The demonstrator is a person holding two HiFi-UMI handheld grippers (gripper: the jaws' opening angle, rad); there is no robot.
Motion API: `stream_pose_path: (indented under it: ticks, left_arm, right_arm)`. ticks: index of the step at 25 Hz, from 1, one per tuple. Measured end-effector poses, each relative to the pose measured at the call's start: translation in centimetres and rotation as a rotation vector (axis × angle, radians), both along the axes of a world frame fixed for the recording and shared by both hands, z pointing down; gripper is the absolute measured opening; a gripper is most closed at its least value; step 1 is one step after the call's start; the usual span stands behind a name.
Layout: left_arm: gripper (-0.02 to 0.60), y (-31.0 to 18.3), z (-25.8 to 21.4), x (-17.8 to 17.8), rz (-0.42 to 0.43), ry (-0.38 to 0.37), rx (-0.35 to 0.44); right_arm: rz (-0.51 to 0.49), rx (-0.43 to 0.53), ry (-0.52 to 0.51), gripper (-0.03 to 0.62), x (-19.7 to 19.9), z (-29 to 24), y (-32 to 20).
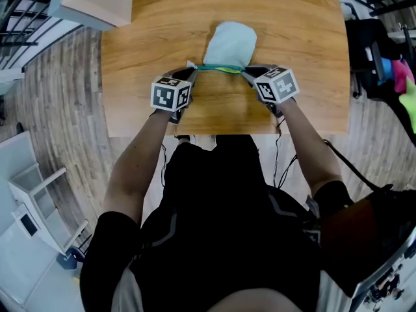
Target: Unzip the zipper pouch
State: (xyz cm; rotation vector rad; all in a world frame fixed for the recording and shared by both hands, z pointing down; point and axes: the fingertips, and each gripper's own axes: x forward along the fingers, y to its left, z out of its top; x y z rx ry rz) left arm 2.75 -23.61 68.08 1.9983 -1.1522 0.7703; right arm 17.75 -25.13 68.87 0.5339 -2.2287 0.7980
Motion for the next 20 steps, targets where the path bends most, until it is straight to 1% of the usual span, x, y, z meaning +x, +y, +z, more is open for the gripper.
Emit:
stream_pose_path:
  ticks: [3, 6, 10, 13, 17, 20]
  left_arm:
    - [0.032, -0.1, -0.7, -0.2, 0.009, -0.005, 0.014]
    - [0.032, -0.2, -1.9, -0.8, 0.013, -0.004, 0.035]
    - [0.032, 0.1, -4.5, -2.4, 0.012, 0.032, 0.076]
    - [0.032, -0.5, -7.5, -3.0, 0.045, 0.076, 0.145]
    - [0.032, -1.2, -11.9, -3.4, 0.106, 0.090, 0.258]
    - [0.032, -1.7, -15.3, -4.2, 0.114, 0.110, 0.338]
  right_arm:
    - [0.006, 0.000, 0.001, 0.063, -0.3, 0.0, -0.1]
    - [0.017, 0.010, 0.023, 0.072, -0.5, 0.0, -0.3]
    - [0.038, 0.011, 0.042, 0.089, -1.2, -0.5, 0.3]
    - [0.060, 0.026, 0.051, 0.112, -1.6, -1.7, 0.5]
    - [0.112, 0.069, 0.052, 0.115, -1.6, -4.6, 0.0]
    - [0.140, 0.114, 0.027, 0.115, -1.8, -8.0, -0.5]
